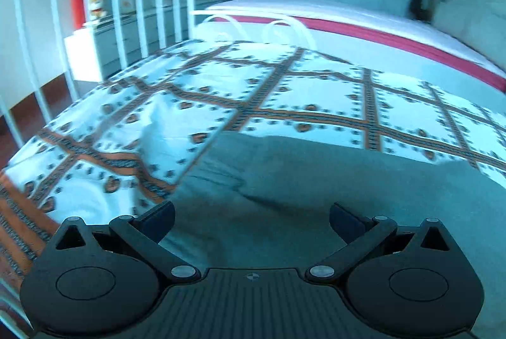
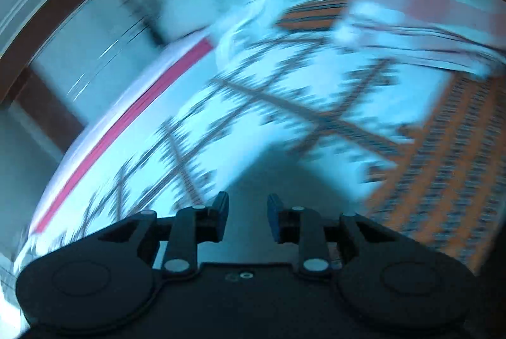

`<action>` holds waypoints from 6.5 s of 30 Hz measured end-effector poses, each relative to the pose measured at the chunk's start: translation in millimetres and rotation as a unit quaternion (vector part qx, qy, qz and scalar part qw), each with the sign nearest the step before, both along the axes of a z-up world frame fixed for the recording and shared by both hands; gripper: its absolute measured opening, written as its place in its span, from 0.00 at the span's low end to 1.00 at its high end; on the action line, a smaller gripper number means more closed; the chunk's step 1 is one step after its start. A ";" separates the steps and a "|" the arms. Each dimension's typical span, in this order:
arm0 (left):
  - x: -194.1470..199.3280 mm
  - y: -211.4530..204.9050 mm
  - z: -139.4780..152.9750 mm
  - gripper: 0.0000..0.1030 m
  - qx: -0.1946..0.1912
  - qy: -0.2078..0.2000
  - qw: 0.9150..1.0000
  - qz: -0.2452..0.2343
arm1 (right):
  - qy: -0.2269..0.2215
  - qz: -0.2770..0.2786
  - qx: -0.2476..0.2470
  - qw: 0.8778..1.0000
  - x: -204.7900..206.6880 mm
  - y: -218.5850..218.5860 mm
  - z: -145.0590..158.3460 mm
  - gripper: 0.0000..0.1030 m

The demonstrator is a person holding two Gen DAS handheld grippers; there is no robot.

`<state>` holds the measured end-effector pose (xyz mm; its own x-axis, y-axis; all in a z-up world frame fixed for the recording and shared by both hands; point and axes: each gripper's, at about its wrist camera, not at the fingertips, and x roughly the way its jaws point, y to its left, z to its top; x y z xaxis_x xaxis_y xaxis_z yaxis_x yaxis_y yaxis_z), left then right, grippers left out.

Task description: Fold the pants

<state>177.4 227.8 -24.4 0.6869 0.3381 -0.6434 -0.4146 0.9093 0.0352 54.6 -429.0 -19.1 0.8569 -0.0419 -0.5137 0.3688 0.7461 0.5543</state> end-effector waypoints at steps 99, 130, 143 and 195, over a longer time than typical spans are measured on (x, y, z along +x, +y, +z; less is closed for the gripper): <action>45.1 -36.4 -27.7 1.00 0.070 0.076 0.978 -0.179 | 0.070 0.137 -0.237 0.959 60.7 77.3 10.5 0.20; 52.5 -46.1 -32.2 1.00 0.078 0.069 0.985 -0.140 | 0.115 0.071 -0.179 0.975 7.7 -9.7 -16.9 0.29; 52.9 -47.1 -32.8 1.00 0.080 0.070 0.984 -0.140 | 0.105 0.007 0.080 0.991 -15.4 -70.3 -53.9 0.27; 31.4 -149.4 26.1 1.00 0.014 0.013 0.976 -0.217 | 0.077 -0.005 0.106 0.991 -4.3 -61.2 -66.6 0.09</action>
<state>208.8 78.3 1.7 0.7530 0.0358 -0.6570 0.0113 0.9977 0.0673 50.3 -490.2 -85.8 0.7680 0.0721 -0.6364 0.4680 0.6152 0.6344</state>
